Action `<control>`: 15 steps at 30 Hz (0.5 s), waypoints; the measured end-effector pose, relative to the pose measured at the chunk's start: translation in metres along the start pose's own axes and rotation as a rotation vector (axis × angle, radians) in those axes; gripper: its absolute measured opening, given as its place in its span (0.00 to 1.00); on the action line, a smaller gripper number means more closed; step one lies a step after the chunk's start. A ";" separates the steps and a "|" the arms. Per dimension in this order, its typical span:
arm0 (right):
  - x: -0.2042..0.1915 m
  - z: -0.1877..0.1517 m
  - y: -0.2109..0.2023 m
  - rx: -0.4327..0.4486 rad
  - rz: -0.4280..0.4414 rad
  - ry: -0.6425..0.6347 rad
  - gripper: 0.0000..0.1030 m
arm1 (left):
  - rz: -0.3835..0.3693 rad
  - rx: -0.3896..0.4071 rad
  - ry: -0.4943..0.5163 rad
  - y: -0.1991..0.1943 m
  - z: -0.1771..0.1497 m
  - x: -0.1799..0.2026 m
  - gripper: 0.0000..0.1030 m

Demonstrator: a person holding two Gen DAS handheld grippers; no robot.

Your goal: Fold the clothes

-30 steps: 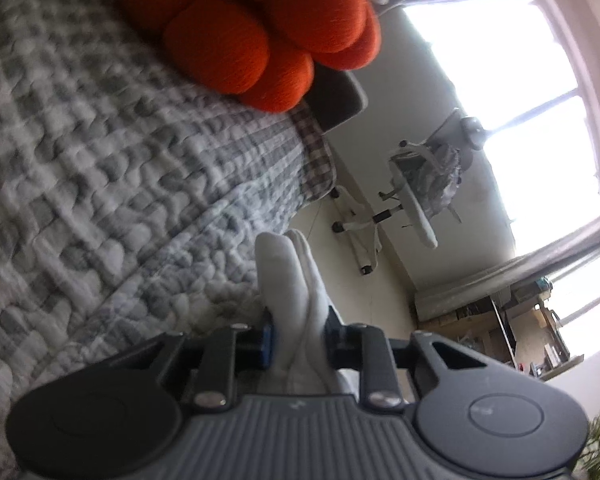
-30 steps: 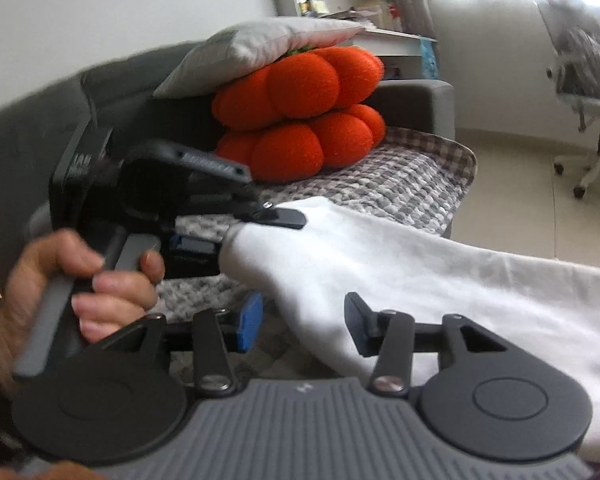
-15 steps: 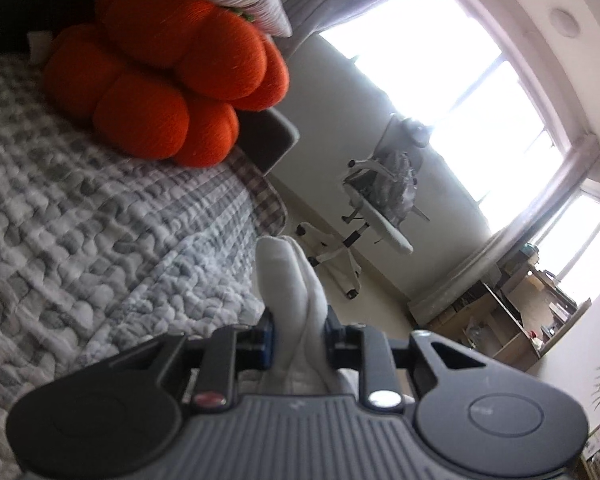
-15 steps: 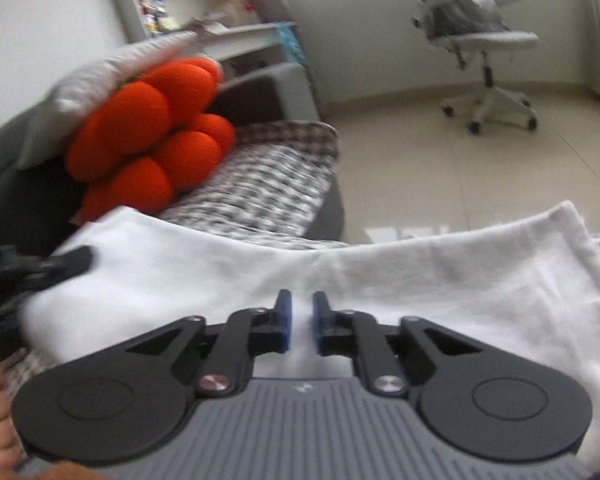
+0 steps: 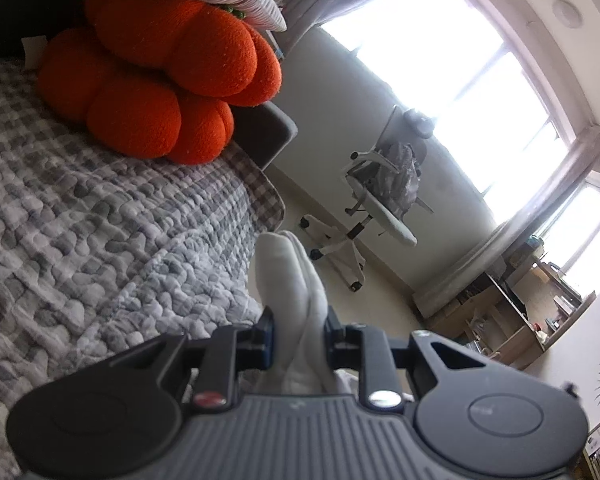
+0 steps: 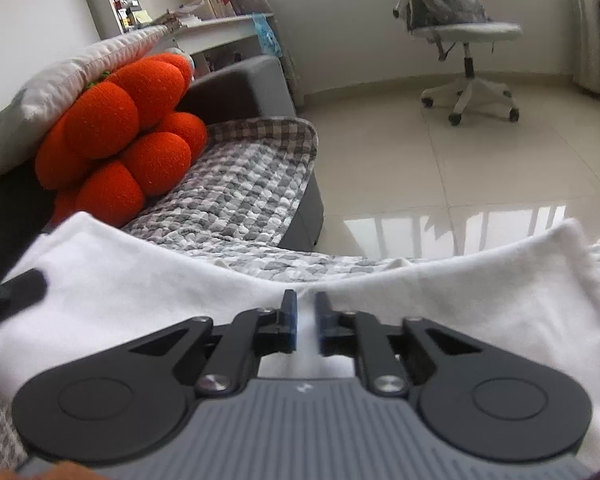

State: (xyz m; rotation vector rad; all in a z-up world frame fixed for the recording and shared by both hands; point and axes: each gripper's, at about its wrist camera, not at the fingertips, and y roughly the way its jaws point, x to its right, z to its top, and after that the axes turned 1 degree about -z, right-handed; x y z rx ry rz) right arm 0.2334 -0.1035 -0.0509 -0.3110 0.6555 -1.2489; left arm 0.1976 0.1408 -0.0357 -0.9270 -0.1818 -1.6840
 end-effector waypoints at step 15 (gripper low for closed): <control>-0.017 -0.038 -0.027 -0.092 0.072 -0.085 0.16 | 0.022 -0.022 -0.012 -0.001 0.005 0.027 0.22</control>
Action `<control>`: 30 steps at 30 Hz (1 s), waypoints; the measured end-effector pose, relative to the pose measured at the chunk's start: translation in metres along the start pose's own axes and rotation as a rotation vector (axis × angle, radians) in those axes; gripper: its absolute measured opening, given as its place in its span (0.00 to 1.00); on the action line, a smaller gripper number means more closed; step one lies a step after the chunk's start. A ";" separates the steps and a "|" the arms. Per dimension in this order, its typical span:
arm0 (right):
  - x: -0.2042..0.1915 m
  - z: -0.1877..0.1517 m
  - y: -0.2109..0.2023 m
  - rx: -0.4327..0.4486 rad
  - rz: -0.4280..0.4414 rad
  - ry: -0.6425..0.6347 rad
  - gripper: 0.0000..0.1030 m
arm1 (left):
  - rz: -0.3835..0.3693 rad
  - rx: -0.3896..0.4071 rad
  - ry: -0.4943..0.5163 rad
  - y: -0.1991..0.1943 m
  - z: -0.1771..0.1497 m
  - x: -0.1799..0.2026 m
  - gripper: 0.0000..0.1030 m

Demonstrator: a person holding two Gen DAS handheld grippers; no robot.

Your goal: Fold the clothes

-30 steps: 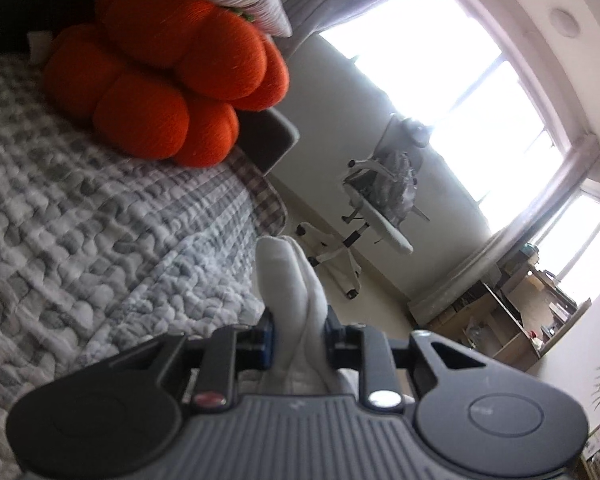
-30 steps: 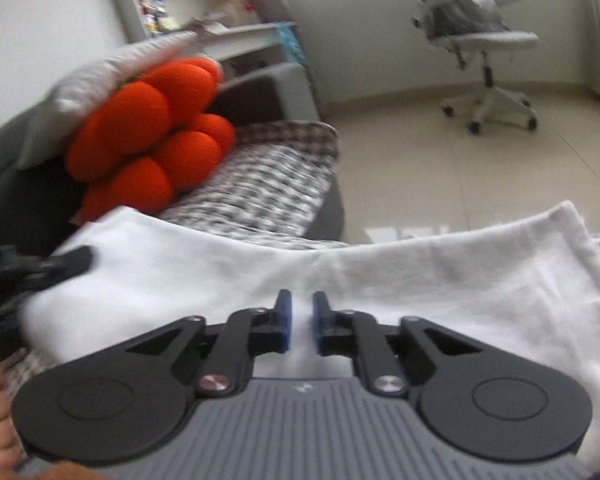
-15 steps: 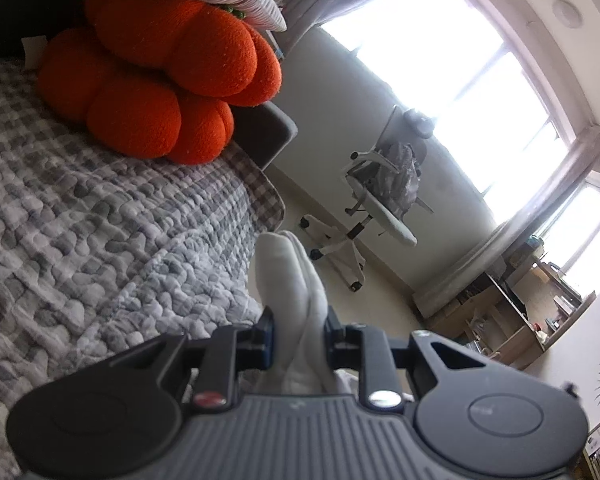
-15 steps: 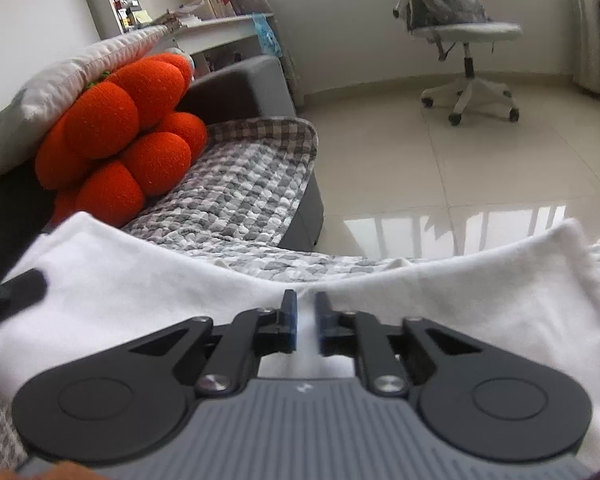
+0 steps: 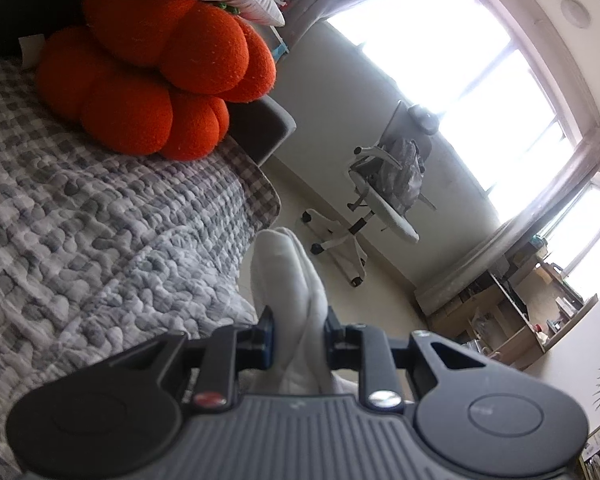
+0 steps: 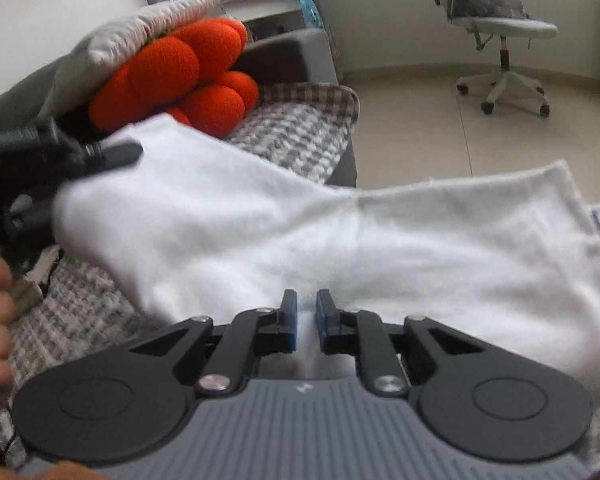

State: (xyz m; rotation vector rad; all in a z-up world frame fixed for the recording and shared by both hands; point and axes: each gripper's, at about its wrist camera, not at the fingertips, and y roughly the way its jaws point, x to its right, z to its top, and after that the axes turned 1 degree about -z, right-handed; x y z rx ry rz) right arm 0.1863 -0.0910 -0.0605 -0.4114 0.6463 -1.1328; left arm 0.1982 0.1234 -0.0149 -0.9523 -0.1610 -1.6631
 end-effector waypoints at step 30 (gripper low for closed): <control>0.089 0.027 -0.056 0.092 0.091 0.390 0.41 | -0.027 -0.065 0.097 0.042 -0.039 0.104 0.22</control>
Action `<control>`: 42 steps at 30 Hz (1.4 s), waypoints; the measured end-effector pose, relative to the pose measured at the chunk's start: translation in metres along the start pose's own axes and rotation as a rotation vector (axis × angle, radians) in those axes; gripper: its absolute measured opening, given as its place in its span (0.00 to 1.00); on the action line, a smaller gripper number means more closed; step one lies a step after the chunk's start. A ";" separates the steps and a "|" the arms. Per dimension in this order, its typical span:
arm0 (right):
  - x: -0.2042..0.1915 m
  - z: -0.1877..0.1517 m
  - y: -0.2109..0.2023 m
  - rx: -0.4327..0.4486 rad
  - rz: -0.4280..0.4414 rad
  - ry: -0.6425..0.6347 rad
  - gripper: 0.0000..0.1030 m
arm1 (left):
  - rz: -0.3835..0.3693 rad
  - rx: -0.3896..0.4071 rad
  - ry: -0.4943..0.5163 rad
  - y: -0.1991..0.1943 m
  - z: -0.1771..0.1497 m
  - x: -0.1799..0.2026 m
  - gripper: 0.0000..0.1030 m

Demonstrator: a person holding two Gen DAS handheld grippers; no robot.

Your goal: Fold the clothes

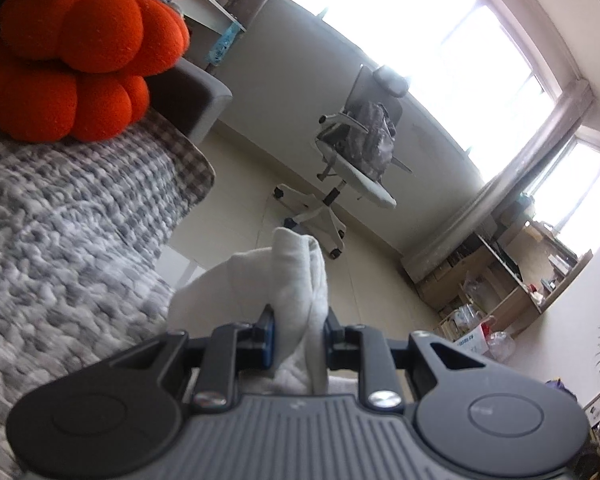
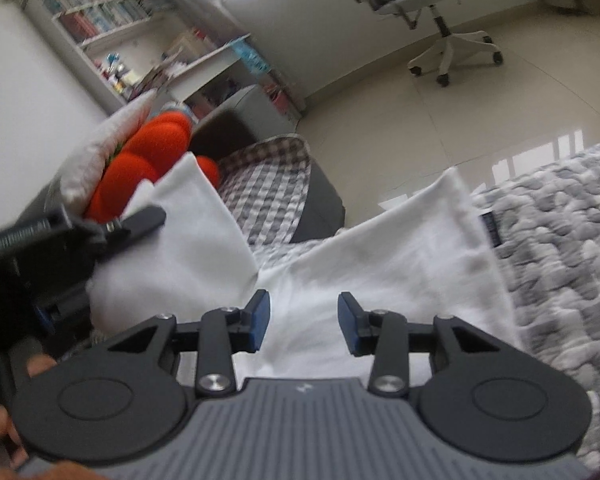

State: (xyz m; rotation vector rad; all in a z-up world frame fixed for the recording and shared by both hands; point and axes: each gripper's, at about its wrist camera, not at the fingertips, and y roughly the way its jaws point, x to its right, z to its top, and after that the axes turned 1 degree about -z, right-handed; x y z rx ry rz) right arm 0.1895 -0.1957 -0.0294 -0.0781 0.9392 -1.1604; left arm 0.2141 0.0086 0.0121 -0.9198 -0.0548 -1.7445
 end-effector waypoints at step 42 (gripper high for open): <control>0.040 0.016 -0.013 -0.010 0.030 0.257 0.51 | 0.007 -0.198 0.126 0.020 -0.024 -0.001 0.29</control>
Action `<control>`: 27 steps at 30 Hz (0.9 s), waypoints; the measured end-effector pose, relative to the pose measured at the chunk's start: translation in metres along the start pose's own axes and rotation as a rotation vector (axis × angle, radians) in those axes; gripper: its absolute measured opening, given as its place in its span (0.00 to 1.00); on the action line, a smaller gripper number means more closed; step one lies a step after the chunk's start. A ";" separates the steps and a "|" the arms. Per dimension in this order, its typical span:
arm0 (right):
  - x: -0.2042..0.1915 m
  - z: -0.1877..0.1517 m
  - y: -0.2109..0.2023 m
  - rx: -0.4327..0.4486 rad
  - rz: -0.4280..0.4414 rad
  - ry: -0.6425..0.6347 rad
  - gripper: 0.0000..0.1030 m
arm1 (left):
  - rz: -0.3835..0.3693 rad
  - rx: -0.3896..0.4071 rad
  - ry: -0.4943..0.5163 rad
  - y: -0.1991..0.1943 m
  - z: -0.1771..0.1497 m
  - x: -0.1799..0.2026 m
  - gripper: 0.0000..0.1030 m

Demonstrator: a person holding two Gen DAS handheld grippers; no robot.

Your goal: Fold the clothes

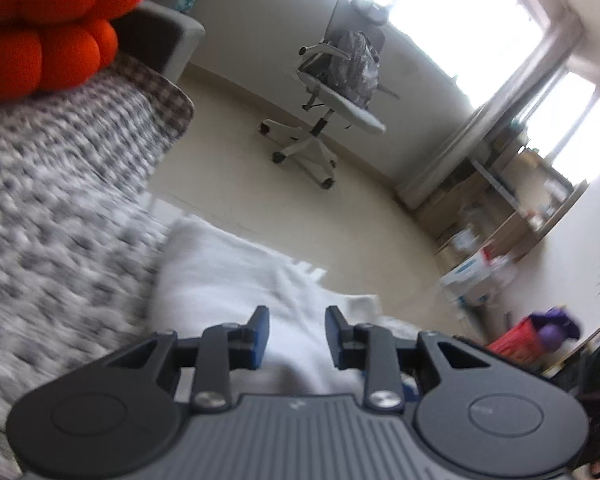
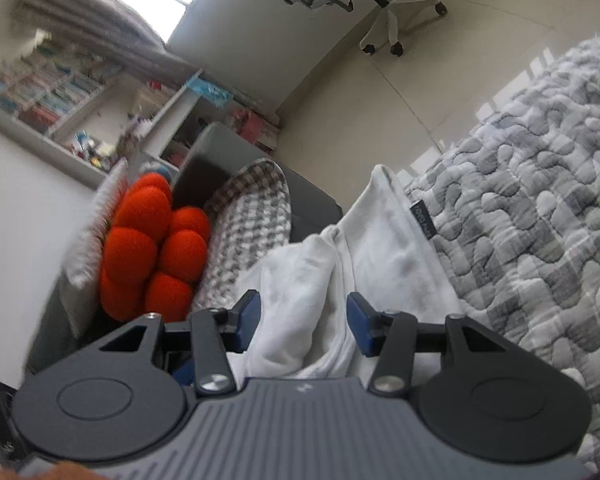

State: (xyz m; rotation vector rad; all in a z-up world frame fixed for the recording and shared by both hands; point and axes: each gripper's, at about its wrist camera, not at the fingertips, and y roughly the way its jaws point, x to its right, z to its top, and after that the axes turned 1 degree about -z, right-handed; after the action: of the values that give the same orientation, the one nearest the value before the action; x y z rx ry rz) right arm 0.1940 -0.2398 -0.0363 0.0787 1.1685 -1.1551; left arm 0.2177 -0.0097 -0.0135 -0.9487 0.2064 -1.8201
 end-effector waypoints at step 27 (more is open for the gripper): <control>-0.027 -0.011 -0.001 0.102 0.033 -0.099 0.27 | 0.038 0.132 0.178 -0.003 -0.012 -0.011 0.20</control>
State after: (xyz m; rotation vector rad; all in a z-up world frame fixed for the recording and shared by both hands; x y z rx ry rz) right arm 0.1879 -0.2160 -0.0206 0.1170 1.0170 -1.1766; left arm 0.2087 -0.0023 -0.0259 -0.6870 0.2100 -1.8588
